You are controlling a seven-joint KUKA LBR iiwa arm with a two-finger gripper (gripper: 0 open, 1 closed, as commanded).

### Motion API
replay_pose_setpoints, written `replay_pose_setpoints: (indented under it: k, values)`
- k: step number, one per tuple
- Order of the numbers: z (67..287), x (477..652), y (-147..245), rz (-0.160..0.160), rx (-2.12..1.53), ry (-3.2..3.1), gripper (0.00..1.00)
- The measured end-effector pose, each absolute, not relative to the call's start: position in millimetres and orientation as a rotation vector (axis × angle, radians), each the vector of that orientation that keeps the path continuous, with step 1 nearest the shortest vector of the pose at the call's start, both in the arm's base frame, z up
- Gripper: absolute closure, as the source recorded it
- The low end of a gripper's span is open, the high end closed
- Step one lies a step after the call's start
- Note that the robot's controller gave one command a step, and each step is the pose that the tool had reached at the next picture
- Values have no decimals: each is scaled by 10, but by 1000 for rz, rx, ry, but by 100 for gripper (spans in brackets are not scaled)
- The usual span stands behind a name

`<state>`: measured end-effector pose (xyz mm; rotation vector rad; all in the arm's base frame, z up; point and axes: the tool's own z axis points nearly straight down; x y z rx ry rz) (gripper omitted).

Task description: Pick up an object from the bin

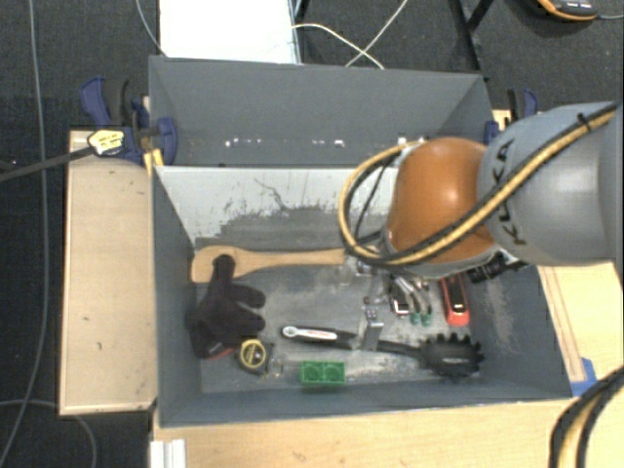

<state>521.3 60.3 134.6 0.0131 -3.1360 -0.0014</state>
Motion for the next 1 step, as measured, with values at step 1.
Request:
replay_pose_setpoints:
  k: [1]
  values:
    - [1382, 5233, 601, -2, 8, -3144, 0]
